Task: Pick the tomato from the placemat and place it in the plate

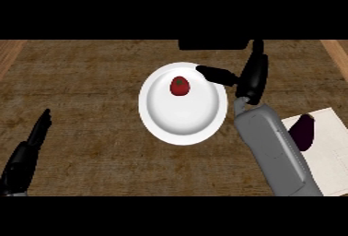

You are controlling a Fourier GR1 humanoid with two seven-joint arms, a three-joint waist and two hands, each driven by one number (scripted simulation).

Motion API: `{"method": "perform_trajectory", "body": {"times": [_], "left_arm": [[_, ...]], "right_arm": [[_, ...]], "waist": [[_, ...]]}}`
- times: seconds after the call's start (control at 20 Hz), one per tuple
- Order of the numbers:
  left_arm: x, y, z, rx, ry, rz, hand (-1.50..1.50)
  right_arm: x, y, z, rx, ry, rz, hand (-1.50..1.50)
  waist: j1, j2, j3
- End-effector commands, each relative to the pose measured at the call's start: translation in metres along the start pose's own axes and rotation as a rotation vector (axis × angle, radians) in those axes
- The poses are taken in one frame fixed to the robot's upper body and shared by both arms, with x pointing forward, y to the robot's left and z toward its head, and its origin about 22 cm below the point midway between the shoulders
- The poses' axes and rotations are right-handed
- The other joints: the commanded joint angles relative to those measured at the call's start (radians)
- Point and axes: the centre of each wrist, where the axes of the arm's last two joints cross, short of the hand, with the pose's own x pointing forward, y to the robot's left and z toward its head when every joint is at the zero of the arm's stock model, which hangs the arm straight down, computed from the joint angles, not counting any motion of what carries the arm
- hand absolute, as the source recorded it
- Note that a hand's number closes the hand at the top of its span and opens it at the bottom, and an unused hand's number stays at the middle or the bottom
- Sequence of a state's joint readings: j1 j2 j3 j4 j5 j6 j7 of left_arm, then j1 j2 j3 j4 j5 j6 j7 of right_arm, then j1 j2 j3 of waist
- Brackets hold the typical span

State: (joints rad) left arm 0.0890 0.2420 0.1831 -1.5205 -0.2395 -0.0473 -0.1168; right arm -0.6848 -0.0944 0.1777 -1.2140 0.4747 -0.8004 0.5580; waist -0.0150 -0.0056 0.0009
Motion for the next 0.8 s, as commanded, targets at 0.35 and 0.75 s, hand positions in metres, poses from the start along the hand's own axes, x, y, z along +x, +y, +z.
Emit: {"method": "perform_trajectory", "body": {"times": [0.35, 0.75], "left_arm": [[-0.007, -0.001, 0.007, 0.000, -0.010, 0.007, 0.00], [-0.007, 0.004, 0.000, -0.012, 0.000, 0.003, 0.00]], "right_arm": [[-0.063, -0.151, 0.018, -0.011, -0.143, -0.075, -1.50], [-0.100, -0.199, 0.018, -0.012, -0.122, -0.064, -1.50]], "waist": [[0.003, 0.003, 0.000], [0.013, 0.005, -0.001]]}}
